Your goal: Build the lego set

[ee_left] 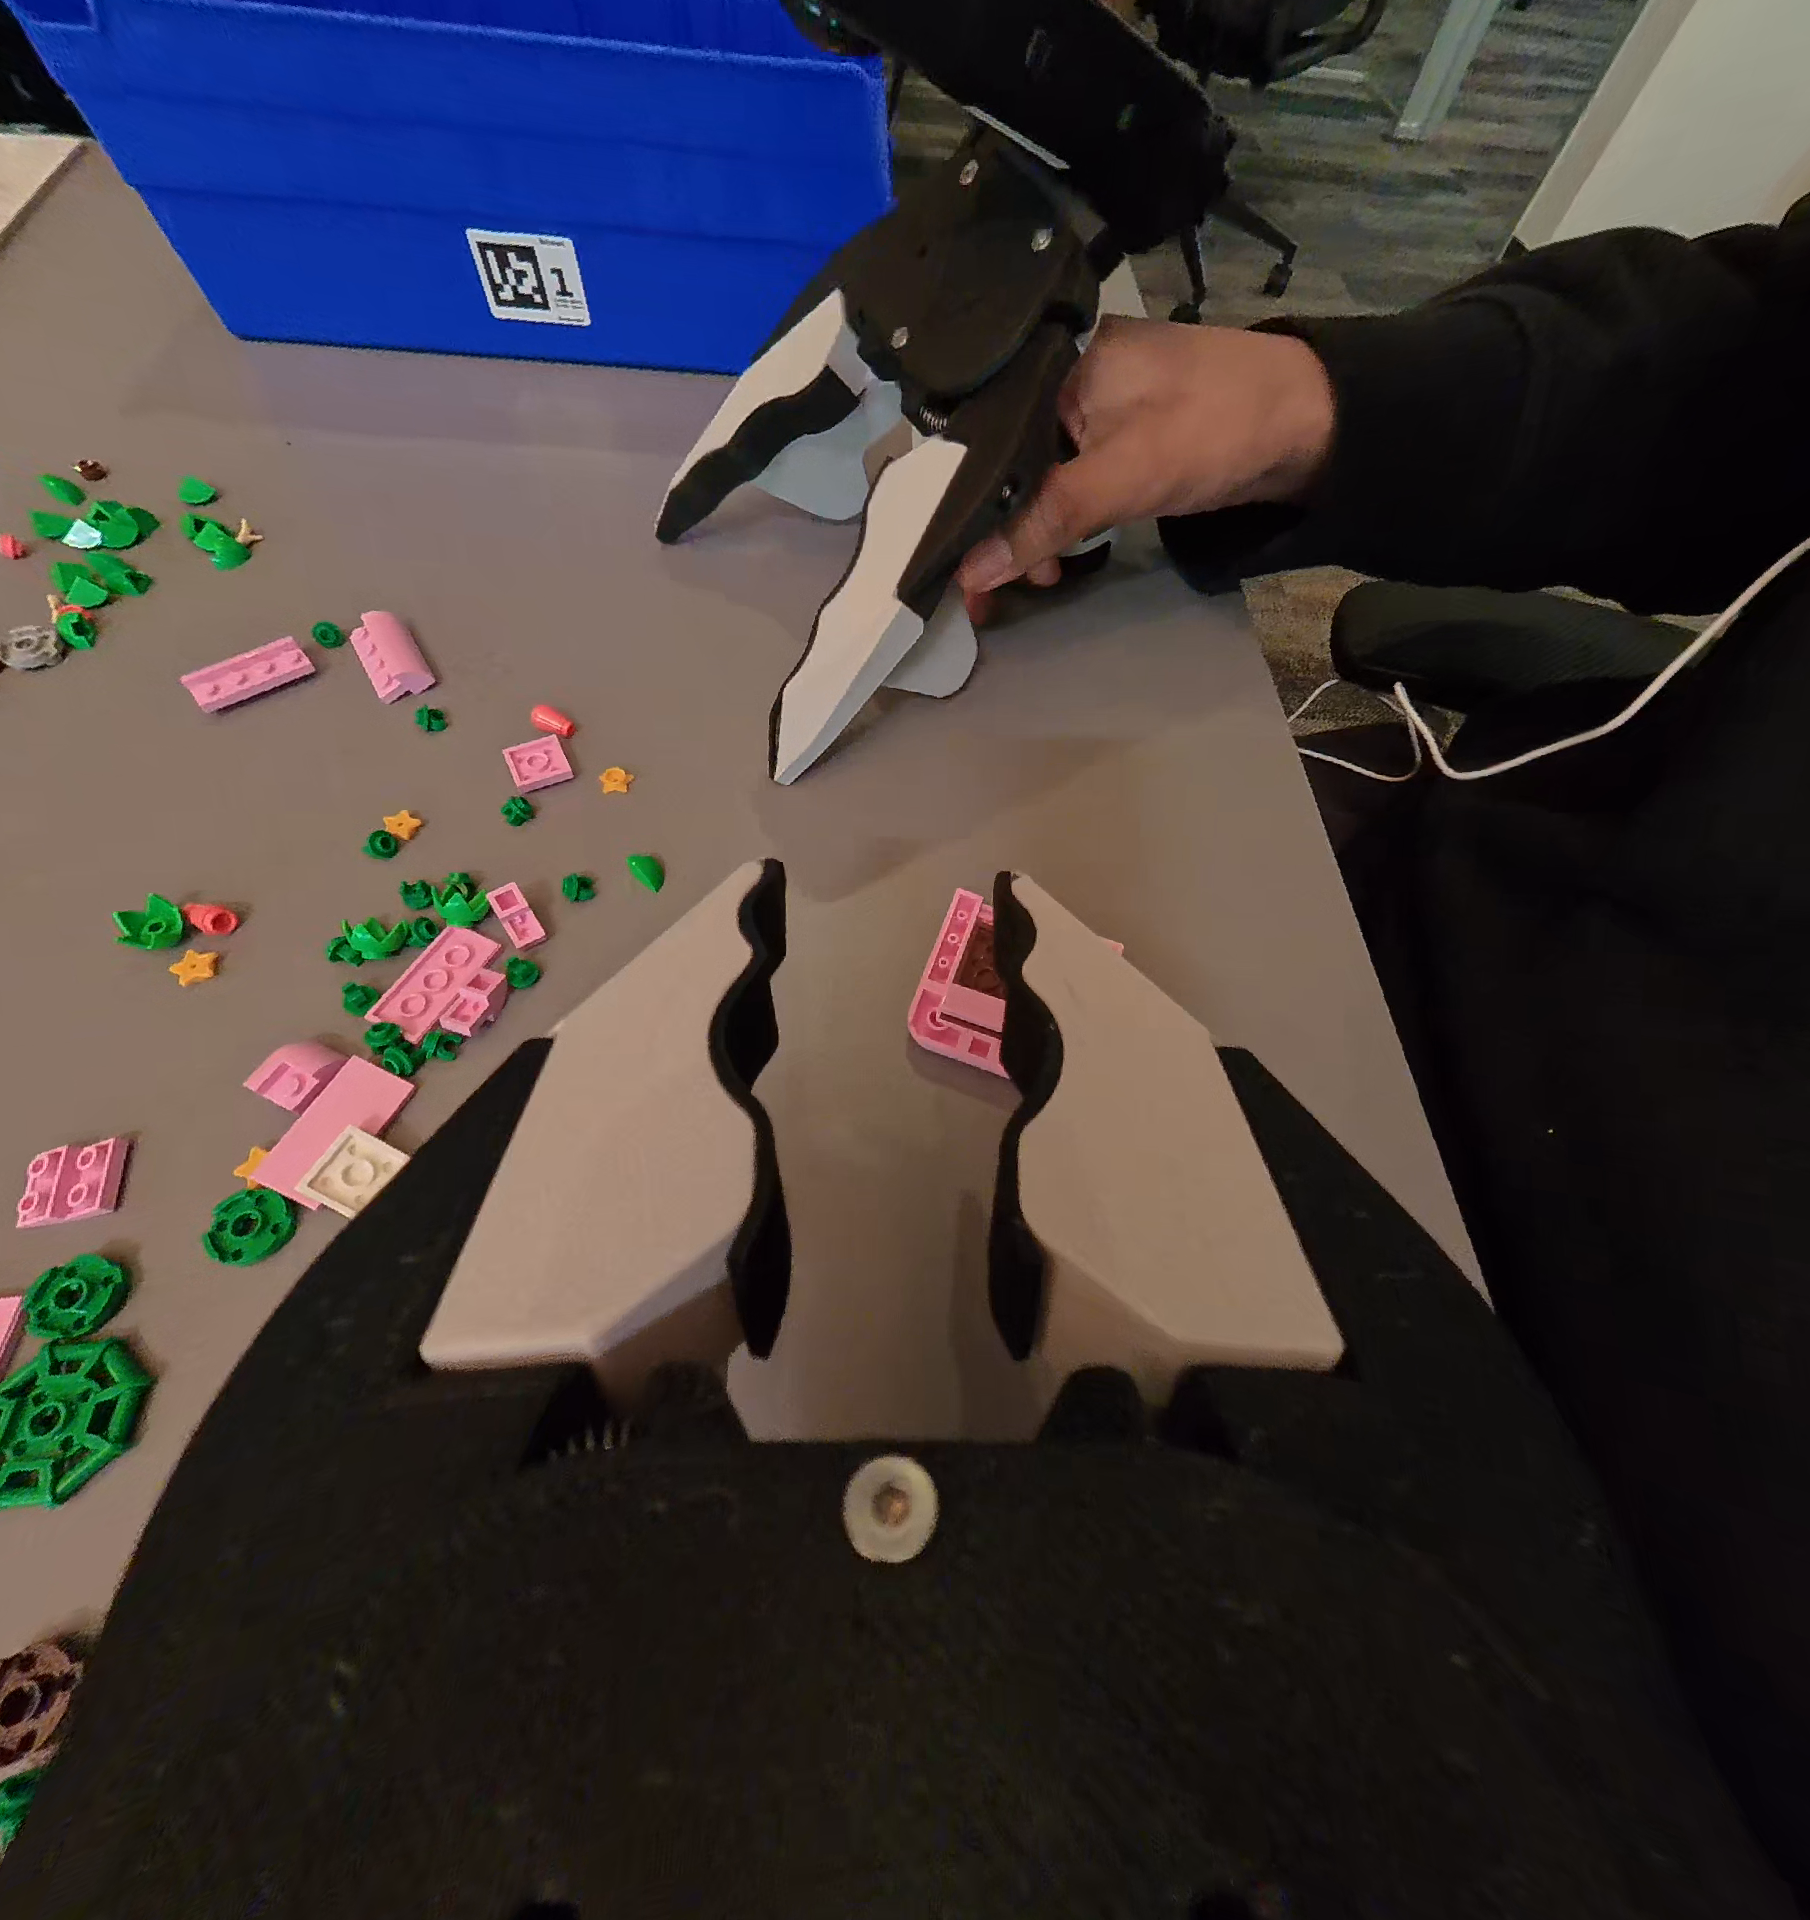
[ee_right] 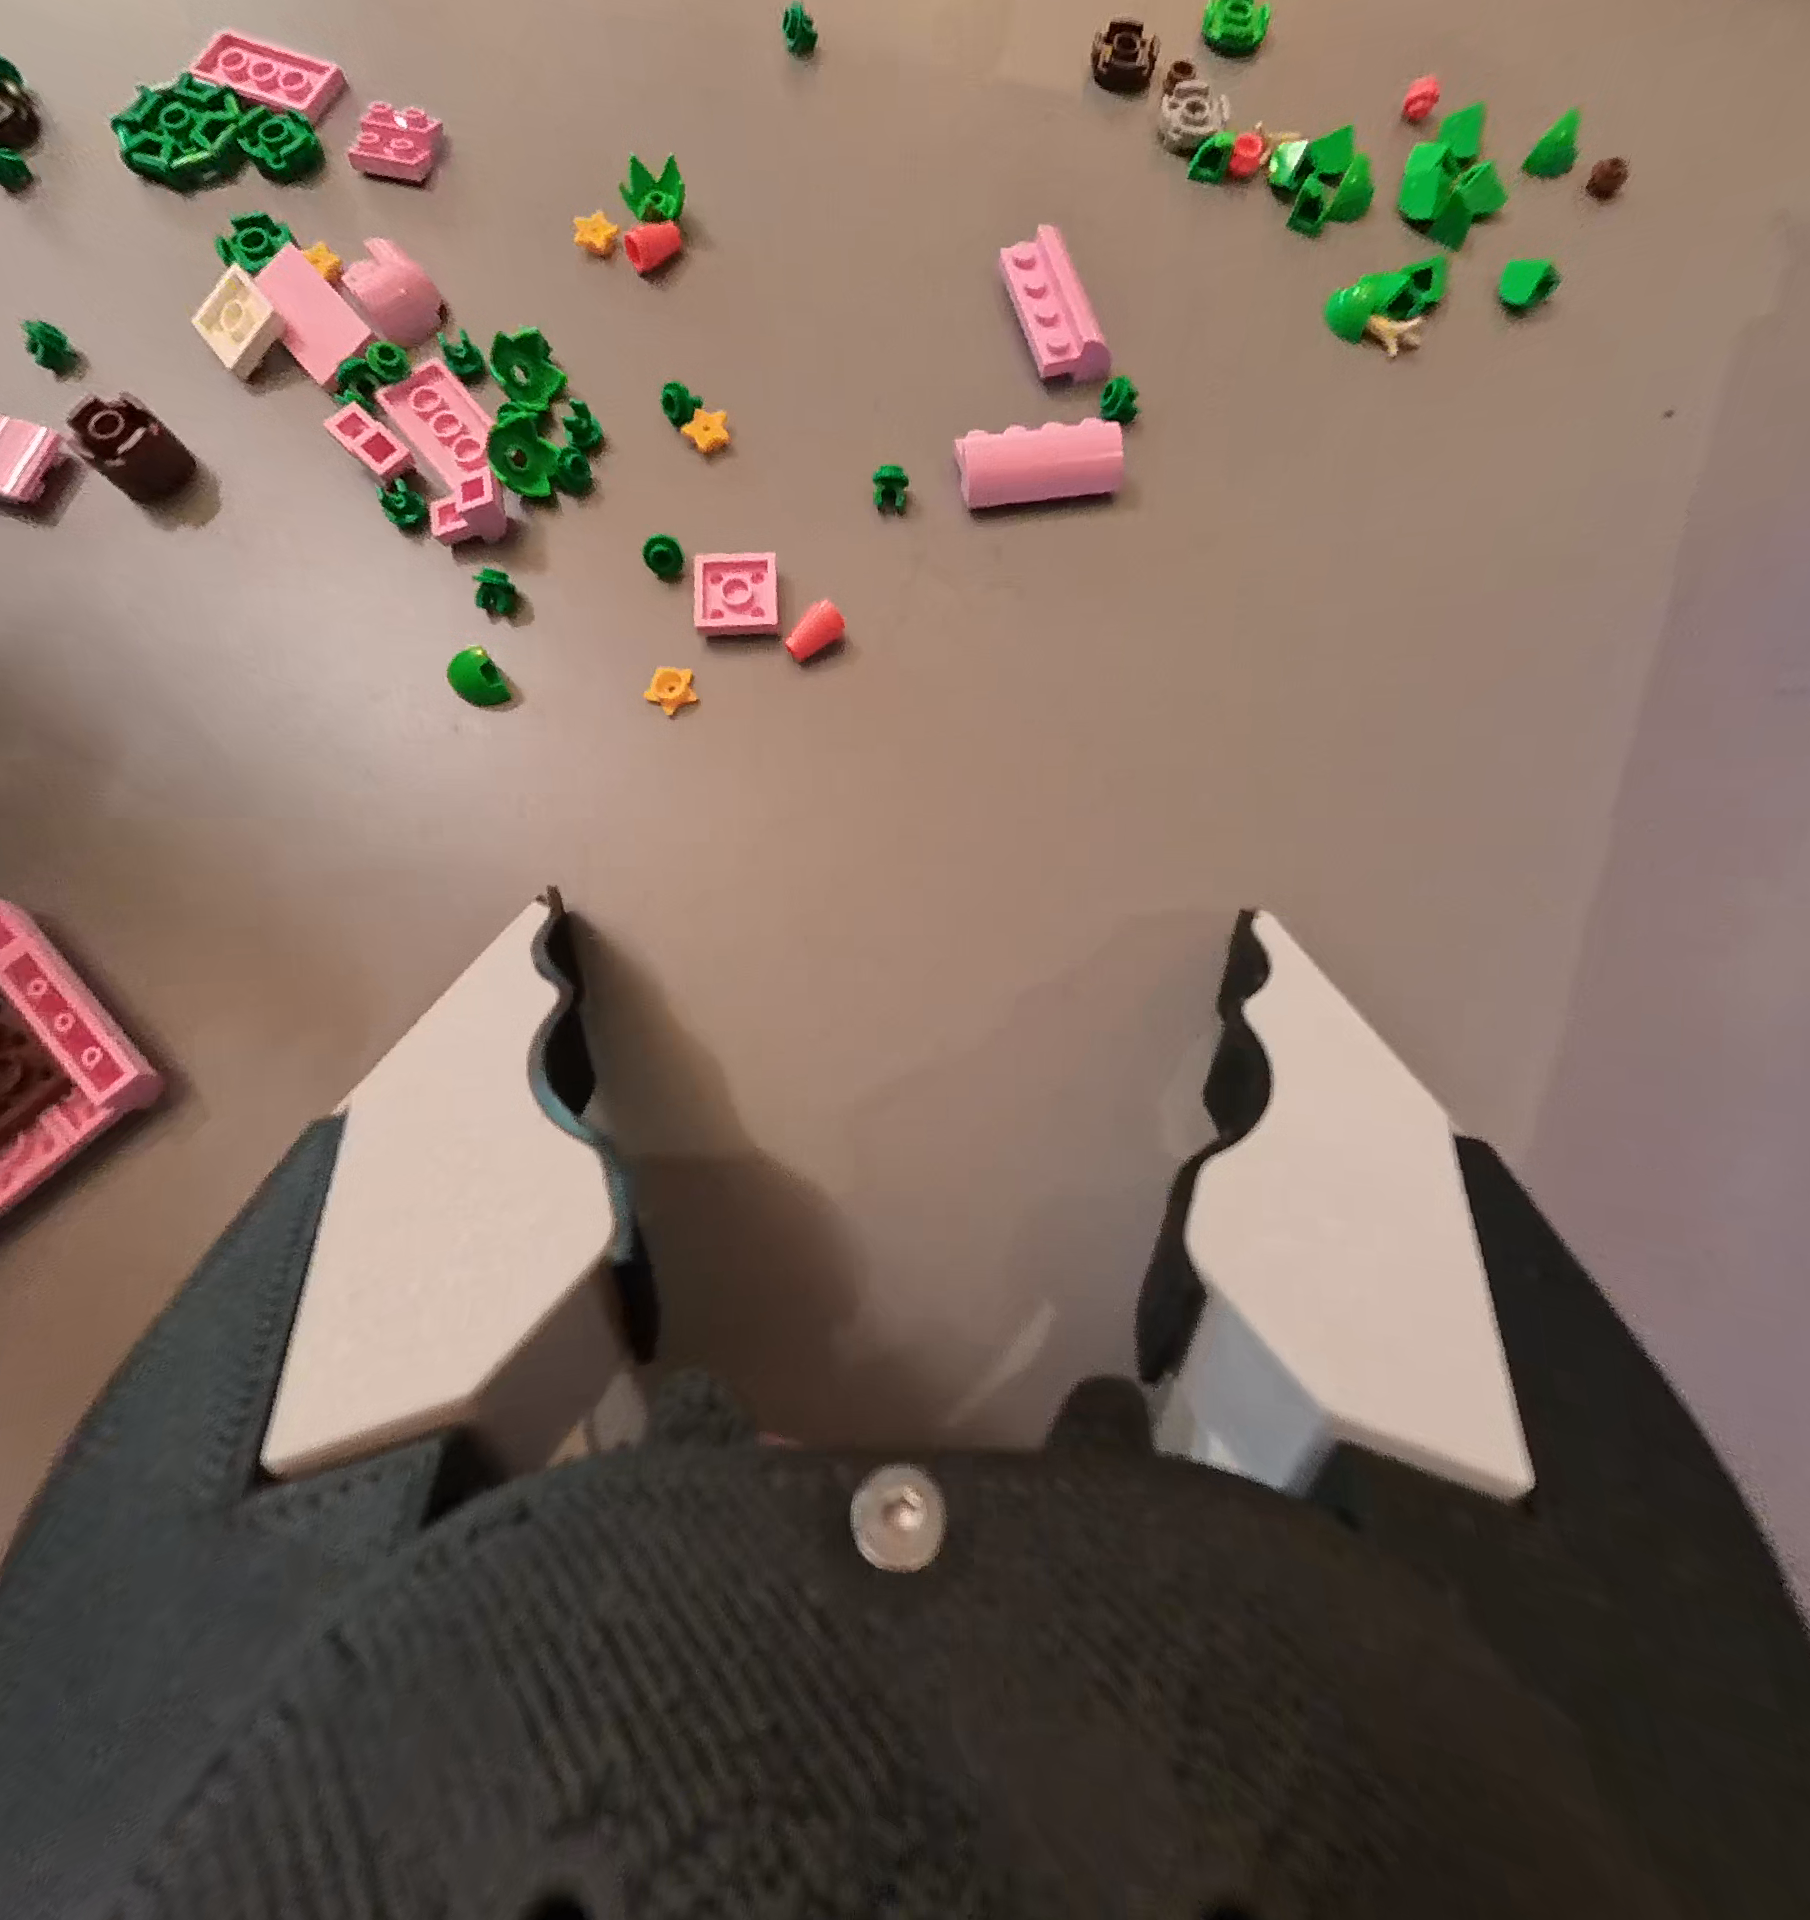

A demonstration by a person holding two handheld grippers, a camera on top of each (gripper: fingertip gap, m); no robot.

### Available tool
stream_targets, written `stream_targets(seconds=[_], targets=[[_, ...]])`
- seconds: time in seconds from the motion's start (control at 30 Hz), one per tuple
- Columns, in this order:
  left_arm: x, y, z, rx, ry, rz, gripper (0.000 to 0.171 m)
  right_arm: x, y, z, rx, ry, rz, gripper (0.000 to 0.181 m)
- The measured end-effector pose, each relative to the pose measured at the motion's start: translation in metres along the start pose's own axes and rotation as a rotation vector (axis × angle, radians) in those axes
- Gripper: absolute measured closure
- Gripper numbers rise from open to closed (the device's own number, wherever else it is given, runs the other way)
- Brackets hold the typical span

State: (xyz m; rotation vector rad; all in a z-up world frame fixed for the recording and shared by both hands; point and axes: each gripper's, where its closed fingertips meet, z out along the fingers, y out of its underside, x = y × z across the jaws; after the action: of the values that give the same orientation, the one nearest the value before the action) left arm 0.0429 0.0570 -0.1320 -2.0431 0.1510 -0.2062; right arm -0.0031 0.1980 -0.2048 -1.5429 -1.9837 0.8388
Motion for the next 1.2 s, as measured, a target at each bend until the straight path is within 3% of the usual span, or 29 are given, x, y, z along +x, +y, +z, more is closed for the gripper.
stream_targets(seconds=[0.83,1.03,1.2], targets=[[0.003,0.000,0.003,-0.006,-0.001,0.011,0.133,0.002,0.003,-0.002,-0.008,0.031,0.029,0.052],[0.004,-0.002,0.003,0.000,-0.003,0.017,0.133,0.011,0.007,-0.001,-0.032,0.074,0.074,0.033],[0.005,-0.004,0.002,0.009,-0.010,0.021,0.133,0.011,0.007,-0.001,-0.032,0.074,0.074,0.032]])
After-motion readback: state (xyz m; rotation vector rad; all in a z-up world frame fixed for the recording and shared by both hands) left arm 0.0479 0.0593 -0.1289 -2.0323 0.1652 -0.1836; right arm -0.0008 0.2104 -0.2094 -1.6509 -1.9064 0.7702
